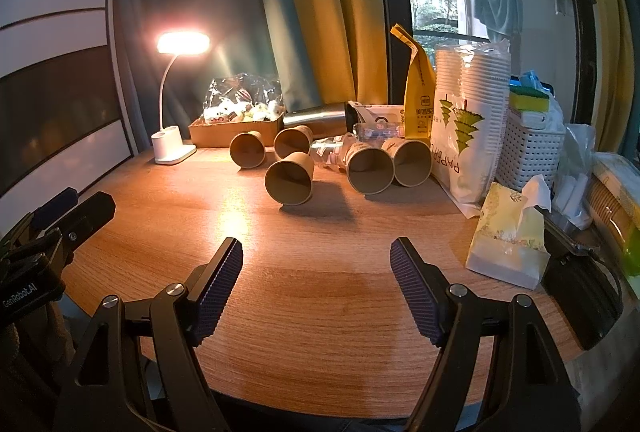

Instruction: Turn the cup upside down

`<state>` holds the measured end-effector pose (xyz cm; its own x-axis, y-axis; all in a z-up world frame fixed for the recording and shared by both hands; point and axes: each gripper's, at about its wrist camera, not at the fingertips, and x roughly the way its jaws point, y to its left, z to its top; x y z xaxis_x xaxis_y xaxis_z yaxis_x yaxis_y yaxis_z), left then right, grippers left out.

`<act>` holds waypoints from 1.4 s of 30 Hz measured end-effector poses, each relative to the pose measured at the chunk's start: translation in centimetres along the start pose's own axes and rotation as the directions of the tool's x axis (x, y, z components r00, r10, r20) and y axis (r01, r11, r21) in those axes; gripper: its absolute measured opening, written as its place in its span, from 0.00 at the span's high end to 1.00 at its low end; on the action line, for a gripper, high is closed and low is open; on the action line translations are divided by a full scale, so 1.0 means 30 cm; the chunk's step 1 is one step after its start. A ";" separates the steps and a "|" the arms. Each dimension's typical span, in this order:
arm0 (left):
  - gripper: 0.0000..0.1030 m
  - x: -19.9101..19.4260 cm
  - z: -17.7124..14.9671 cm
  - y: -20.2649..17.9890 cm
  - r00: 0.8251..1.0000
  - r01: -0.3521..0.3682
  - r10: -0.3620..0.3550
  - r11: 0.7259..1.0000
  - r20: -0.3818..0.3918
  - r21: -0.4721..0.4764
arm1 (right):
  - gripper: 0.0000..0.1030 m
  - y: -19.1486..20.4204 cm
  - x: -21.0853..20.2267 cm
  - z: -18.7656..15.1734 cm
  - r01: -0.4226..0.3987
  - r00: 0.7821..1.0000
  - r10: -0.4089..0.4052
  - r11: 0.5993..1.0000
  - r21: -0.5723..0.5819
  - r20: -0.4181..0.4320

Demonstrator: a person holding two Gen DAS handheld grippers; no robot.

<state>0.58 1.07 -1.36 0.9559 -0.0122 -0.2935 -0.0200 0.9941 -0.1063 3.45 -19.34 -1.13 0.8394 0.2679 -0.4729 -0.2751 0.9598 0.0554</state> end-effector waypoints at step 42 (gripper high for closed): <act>0.00 0.044 0.025 -0.017 1.000 0.015 -0.014 0.999 -0.020 0.048 | 0.23 -0.028 0.041 0.033 -0.004 1.000 0.004 1.000 -0.005 -0.017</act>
<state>2.08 0.63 -0.97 0.9500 -0.0283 -0.3111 0.0085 0.9979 -0.0648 5.16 -19.72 -0.88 0.8300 0.2705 -0.4878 -0.2810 0.9582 0.0532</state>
